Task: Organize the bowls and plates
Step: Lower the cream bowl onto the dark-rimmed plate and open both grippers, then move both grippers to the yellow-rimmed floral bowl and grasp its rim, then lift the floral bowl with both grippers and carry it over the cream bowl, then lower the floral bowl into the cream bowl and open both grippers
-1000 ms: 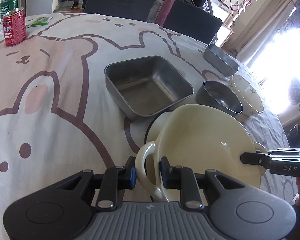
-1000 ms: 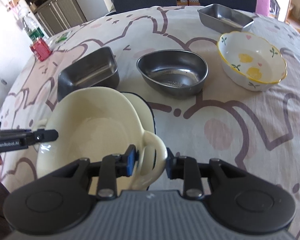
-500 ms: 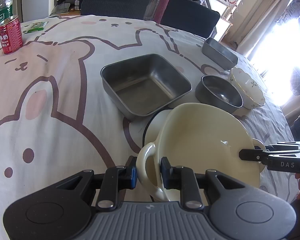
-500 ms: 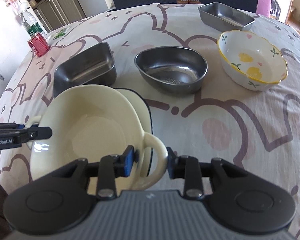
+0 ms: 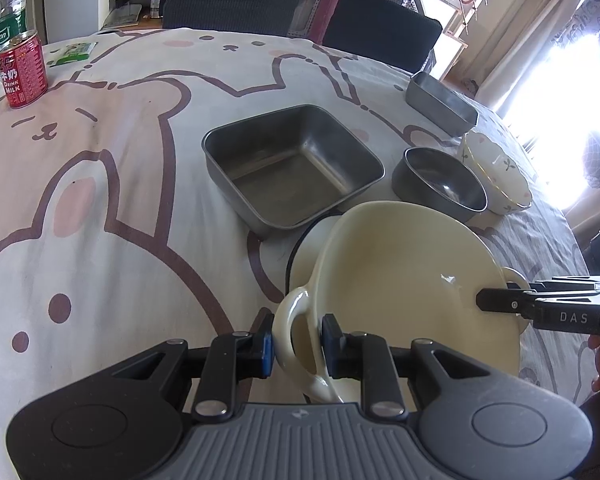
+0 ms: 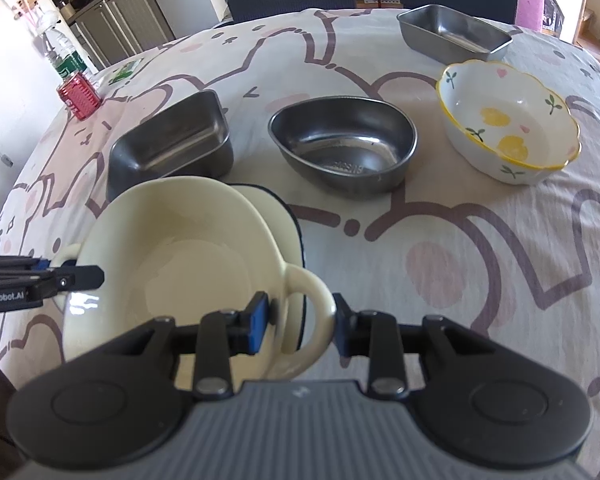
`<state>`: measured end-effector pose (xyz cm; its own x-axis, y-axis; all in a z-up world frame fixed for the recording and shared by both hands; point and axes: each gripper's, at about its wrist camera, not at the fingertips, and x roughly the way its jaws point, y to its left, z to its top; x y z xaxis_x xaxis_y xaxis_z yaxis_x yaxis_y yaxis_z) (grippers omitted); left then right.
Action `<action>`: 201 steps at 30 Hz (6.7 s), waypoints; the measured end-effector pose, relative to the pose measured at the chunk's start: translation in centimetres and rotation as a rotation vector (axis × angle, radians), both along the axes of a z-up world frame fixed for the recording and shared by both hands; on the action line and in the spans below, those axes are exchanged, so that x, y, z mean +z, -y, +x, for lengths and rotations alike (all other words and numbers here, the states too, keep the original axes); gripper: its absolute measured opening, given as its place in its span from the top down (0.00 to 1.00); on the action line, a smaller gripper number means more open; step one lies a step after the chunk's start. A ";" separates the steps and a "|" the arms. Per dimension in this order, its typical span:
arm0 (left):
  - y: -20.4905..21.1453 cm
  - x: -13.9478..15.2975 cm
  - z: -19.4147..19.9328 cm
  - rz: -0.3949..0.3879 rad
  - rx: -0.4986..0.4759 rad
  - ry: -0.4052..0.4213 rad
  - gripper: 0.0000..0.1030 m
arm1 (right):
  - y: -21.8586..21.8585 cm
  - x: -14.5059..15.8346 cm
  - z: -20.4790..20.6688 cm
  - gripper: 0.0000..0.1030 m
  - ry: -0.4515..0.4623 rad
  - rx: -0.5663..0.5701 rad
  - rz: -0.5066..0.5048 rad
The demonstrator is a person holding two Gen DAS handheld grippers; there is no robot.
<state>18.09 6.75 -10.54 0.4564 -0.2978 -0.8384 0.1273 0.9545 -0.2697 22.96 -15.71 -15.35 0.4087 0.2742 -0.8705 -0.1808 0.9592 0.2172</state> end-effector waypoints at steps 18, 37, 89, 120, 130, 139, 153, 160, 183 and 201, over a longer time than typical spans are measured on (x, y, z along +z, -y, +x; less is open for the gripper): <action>0.8 1.1 -0.2 0.081 -0.008 0.019 0.32 | 0.1 -0.3 -0.2 0.43 0.003 -0.008 0.008; 1.5 4.2 -2.4 0.089 0.021 0.094 0.00 | 1.0 2.6 -2.7 0.00 0.157 -0.012 0.033; 26.9 -0.5 21.6 0.012 -0.278 0.104 0.76 | 22.2 -1.0 11.9 0.63 0.102 -0.577 0.165; 26.3 2.9 19.5 0.000 -0.299 0.155 0.94 | 20.4 0.2 12.3 0.90 0.133 -0.476 0.050; 24.0 8.5 13.8 -0.010 -0.256 0.255 0.94 | 19.2 5.1 7.2 0.91 0.251 -0.457 0.093; 19.2 11.3 8.8 0.013 -0.187 0.309 0.95 | 16.0 7.0 3.7 0.91 0.297 -0.398 0.150; 9.0 11.2 1.9 0.025 -0.031 0.315 0.94 | 7.6 7.2 1.5 0.91 0.313 -0.185 0.152; 5.7 9.0 -0.6 -0.017 0.020 0.281 0.95 | 4.2 6.1 0.0 0.91 0.289 -0.119 0.128; 3.3 2.9 -1.8 -0.008 -0.001 0.096 0.92 | -0.3 2.4 -0.7 0.93 0.145 -0.010 0.018; 4.5 0.6 -1.8 0.079 -0.050 0.018 0.85 | -1.1 1.5 -0.7 0.94 0.117 0.029 -0.034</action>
<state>16.33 2.29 -9.91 0.4577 -0.2541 -0.8520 0.1798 0.9649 -0.1912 22.27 -14.62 -13.87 0.5006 0.2587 -0.8261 -0.2305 0.9597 0.1609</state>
